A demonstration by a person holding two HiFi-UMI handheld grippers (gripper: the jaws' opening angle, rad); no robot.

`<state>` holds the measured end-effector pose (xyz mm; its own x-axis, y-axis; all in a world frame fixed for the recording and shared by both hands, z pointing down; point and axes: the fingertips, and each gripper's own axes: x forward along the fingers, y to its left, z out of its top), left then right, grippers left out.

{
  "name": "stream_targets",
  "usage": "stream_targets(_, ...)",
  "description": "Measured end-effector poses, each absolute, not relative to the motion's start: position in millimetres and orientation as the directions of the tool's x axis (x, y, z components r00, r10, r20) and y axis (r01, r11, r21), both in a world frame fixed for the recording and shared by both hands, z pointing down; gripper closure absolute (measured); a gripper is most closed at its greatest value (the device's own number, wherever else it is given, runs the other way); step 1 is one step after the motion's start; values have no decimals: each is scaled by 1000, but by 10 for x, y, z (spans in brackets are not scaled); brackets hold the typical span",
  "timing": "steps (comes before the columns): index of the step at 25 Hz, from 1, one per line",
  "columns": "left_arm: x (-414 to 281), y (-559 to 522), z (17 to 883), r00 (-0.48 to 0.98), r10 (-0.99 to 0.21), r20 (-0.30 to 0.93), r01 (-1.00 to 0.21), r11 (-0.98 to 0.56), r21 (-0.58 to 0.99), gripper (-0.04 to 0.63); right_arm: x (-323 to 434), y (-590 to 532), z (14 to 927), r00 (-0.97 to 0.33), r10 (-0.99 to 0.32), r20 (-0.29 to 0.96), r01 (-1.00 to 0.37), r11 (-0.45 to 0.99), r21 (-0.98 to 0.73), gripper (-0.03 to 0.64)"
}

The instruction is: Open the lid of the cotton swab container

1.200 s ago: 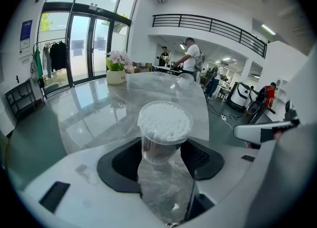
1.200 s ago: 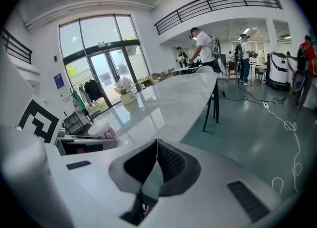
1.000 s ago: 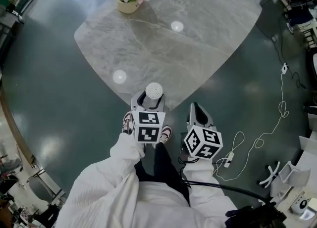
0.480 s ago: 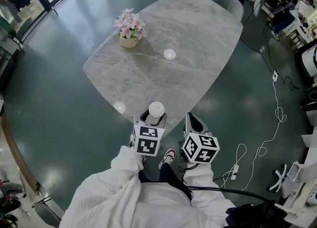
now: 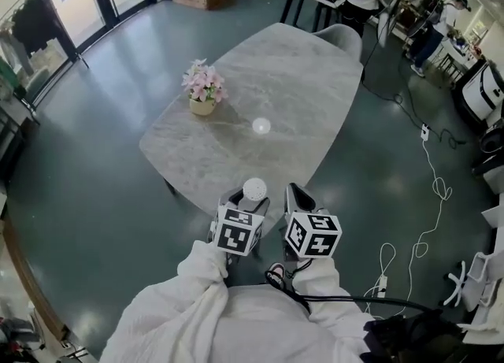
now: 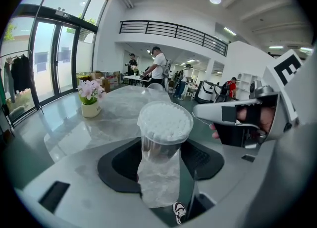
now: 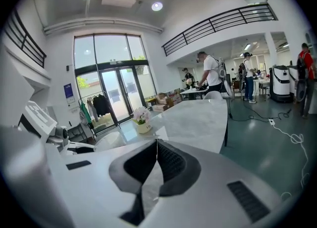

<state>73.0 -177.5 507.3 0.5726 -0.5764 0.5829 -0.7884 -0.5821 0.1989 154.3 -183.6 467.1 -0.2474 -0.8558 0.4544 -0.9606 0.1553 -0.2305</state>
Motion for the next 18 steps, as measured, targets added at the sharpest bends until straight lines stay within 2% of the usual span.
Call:
stream_targets(12,857,-1846,4906,596,-546,589,-754,-633,176,348,1661,-1820,4452,-241,-867,436,-964,163,-209,555)
stream_targets(18,822,-1843,5004,657,-421,625,-675,-698,240,348,1534,-1803,4460,-311,-849,427,-944,224,-242,555)
